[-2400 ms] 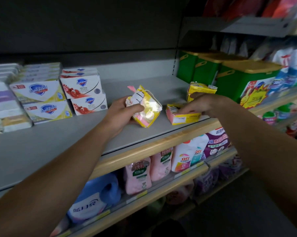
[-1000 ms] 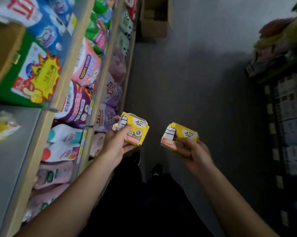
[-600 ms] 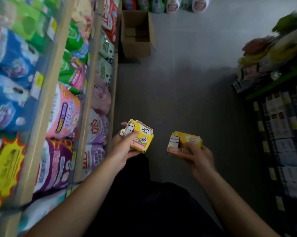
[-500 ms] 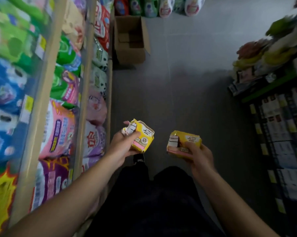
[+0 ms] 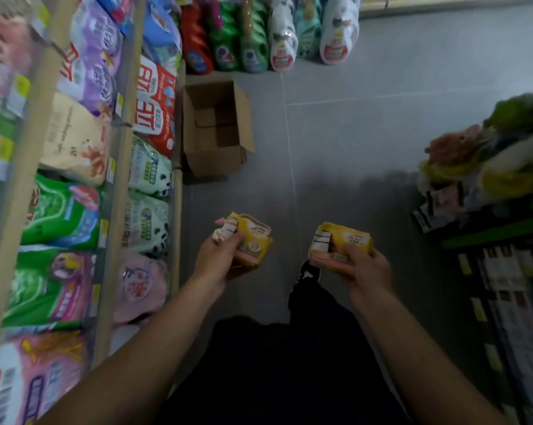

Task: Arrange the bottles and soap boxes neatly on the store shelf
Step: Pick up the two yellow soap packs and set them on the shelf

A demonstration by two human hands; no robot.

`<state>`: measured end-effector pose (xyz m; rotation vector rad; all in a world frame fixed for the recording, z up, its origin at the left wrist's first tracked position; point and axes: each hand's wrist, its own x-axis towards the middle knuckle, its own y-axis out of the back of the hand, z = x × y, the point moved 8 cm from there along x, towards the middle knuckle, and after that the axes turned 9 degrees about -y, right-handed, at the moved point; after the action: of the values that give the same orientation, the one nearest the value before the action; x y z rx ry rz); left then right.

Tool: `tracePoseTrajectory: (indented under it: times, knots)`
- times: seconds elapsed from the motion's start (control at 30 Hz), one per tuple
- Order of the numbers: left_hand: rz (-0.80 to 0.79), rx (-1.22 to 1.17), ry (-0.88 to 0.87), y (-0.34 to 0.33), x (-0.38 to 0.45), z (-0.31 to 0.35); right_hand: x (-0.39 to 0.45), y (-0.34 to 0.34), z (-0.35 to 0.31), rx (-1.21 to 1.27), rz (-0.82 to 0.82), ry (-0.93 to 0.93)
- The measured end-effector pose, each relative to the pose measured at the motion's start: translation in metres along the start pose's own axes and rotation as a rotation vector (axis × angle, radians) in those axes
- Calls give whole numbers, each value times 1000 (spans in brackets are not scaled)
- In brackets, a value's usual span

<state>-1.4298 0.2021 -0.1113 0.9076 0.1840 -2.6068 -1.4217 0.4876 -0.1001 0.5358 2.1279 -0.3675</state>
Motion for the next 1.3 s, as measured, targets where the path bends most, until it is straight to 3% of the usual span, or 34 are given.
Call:
tracePoseTrajectory:
  times: [0.17,0.4,0.8,1.07,1.3]
  knots:
    - [93,-105,17,-60,61,70,60,-50,-111,-75,-62,-31]
    - [196,-295,16,-108,163,139,149,-165,-217,-237,-161,-24]
    - [360,-460,95,-106,369,261,273,-409,-379,-582,-292,14]
    - [601,-591,141,-88,468,280,353,-596,-415,-945,-503,79]
    - [854,-429,209,-75,600,224,513,-758,-357,-1474,-585,163]
